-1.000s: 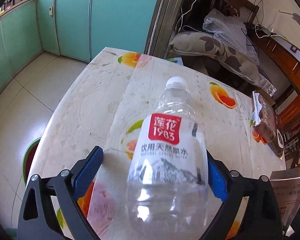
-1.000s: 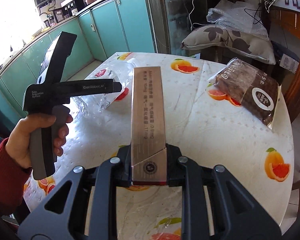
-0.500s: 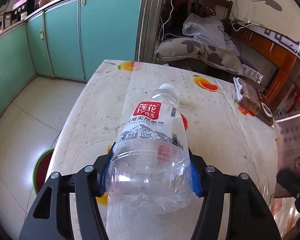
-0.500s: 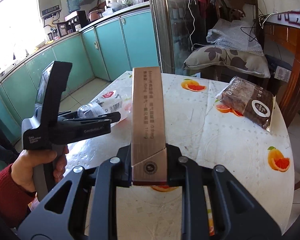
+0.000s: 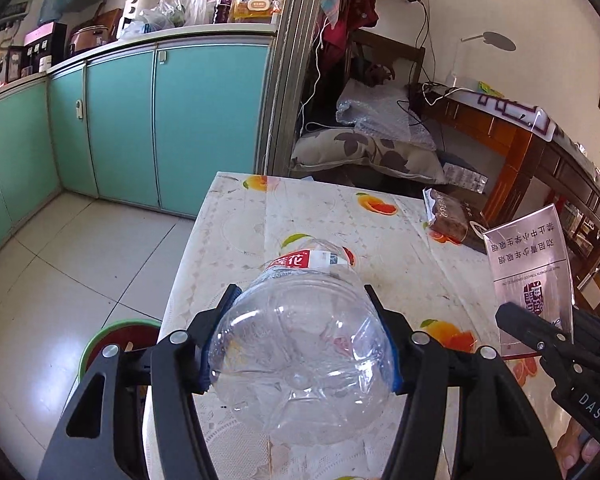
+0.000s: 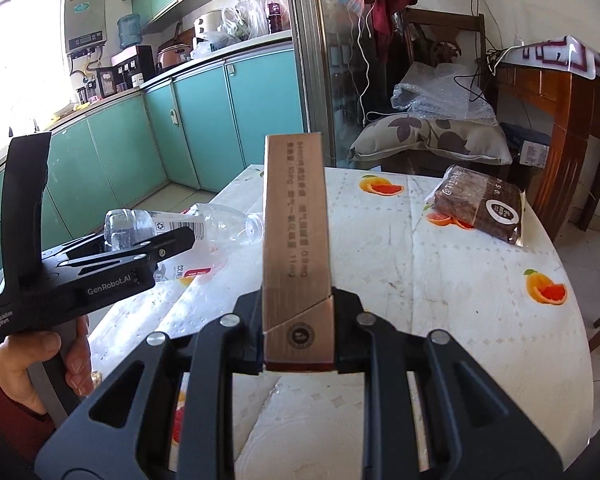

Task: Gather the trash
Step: 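Carry the water bottle and copper box over to the red bin, then open both tools over the red bin to drop the bottle and box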

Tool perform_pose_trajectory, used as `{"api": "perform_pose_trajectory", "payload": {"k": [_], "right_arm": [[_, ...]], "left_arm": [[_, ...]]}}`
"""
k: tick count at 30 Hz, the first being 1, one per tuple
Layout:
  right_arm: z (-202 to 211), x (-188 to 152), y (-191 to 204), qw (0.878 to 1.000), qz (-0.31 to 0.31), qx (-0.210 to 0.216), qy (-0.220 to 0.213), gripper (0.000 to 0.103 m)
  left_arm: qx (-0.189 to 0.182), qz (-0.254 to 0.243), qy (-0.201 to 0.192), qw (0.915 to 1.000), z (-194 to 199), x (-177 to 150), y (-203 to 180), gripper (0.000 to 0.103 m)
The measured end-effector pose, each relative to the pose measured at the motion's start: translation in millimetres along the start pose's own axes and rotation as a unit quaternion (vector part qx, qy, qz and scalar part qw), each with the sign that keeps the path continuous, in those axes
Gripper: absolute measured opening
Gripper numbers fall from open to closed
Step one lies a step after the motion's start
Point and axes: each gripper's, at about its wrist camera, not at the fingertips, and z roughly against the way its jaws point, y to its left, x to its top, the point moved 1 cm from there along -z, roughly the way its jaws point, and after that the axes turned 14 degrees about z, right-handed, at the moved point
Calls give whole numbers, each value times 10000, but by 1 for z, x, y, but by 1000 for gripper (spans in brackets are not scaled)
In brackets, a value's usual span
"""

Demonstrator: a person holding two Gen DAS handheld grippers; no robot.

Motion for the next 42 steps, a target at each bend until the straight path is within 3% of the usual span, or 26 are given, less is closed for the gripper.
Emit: {"api": "perform_pose_trajectory", "payload": {"k": [10,15,18,22,25,29,30,31,32,33,34,35,39,42], "right_arm": [[-2,9,31,9999,28,-106,-60,22],[-15,22,49,9997,150,204,-23,22],[-34,39,67,9976,344,585,130,22],[-80,65,91,9861,230,1548,563,22],[-117,76,110,9717,43,2155,971,22],[-158,83,134,9565,-86,2588,1340,22],[-168,83,139,9504,-132,2752,1446,24],[-176,82,144,9472,-183,2811,1530,33],[-180,82,146,9482,-200,2751,1574,42],[-181,81,145,9535,-215,2580,1545,66],[-176,81,143,9604,-225,2395,1407,74],[-168,81,140,9671,-216,2212,1241,74],[-119,81,122,9923,17,1126,507,80],[-78,81,113,9986,287,410,-168,91]], "left_arm": [[-18,94,-218,9997,15,5,18,57],[58,123,-380,9992,24,10,27,57],[242,260,-533,9979,31,18,43,57],[881,683,-713,9912,36,33,91,57],[1258,1216,-577,9829,34,38,137,57],[1653,1582,-383,9727,25,37,176,57],[1730,1635,-348,9706,22,37,182,57],[1817,1685,-334,9682,20,37,188,57],[1890,1731,-330,9660,18,36,192,59],[1937,1773,-328,9643,15,36,196,71],[1996,1798,-351,9626,14,37,199,80],[2043,1787,-414,9616,15,37,197,95],[2009,1432,-578,9674,17,38,177,95],[2011,1107,-740,9705,19,39,156,95]]}}
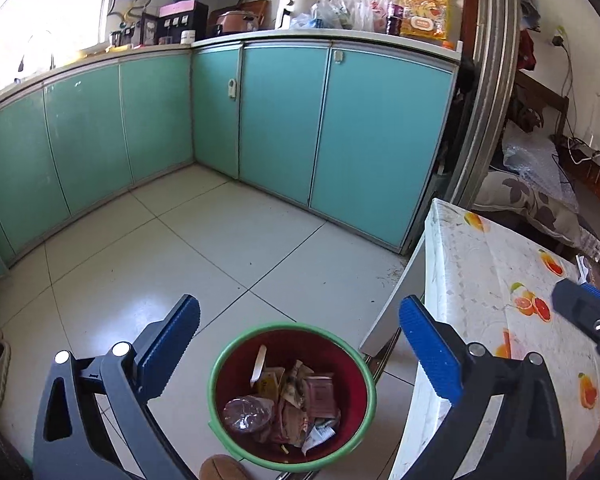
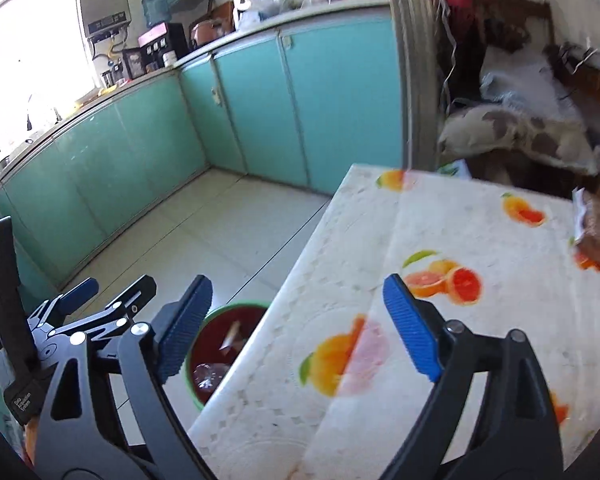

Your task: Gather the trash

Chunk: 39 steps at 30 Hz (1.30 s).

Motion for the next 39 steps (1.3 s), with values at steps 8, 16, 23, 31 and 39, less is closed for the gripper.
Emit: {"api": "perform_pose_trajectory", "payload": {"k": [8,16,23,31,39], "right_arm": [[80,-3,-20,9850,493,-1082,-1253,99],[86,-34,-49,9839,-25,-1364,-1150,99],[90,-48,-66,9834,-356,-1419,-1075,99],[106,-60,-58,9746,-321,-1475,-1655,99],[101,-55,-47,9782,-65,-1431,-1503,99]], "left_arm": [[-671,-34,-397,9970,28,0,-35,96],[-1435,145,-798,9863,53,-4,-53,96],[-1435,188,-869,9857,50,-11,-56,96],[-1137,-356,-955,9883,53,-17,-65,96],[-1046,-442,-993,9886,54,-20,-66,96]]}}
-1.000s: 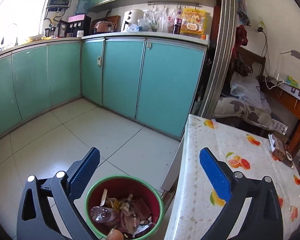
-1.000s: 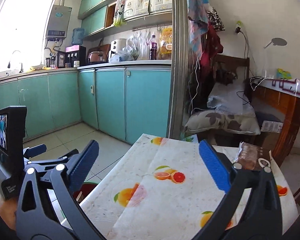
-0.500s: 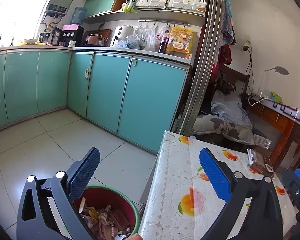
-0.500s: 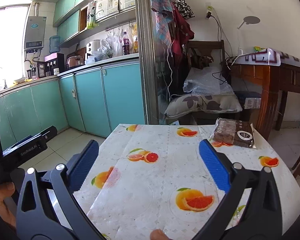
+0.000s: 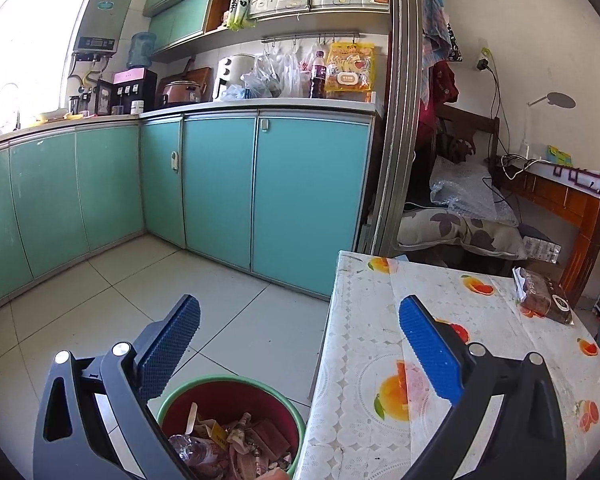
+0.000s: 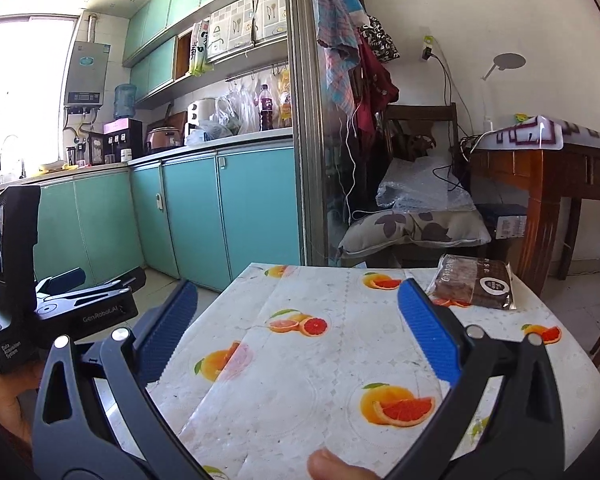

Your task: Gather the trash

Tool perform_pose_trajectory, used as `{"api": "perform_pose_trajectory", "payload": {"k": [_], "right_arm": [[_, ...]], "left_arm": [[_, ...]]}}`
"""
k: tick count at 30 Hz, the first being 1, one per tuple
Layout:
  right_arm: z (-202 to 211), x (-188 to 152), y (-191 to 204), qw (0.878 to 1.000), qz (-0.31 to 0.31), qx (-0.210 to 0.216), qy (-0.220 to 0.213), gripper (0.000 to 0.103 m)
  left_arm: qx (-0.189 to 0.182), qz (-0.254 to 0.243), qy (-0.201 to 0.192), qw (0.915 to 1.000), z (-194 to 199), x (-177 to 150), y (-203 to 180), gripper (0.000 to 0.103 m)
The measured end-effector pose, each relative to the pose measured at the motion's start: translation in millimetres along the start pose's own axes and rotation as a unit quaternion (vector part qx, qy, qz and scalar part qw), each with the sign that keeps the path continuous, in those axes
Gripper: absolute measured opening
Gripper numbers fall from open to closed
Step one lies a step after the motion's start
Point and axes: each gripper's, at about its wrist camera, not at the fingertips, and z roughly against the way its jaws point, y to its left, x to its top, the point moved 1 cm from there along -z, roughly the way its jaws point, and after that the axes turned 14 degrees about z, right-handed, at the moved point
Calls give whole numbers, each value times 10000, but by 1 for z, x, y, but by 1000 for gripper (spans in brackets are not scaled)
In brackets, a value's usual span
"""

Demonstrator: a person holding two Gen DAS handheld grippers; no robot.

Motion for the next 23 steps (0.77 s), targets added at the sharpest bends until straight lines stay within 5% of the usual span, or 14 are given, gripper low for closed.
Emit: {"api": "perform_pose_trajectory", "payload": {"k": [12,18,23], "right_arm": [[-1,-1,2,10000,24,9,93,99],[-5,-3,-3,9995,82,-15,290,99],[-14,-9,-23,9958,-50,-21,913,99]], "left_arm": [[-205,53,165,9996,0,0,4,96],[-109,-21,643,9979,-12,-7,-3,96],[-193,142,1398,9899,-15,-16,-19,96]]}}
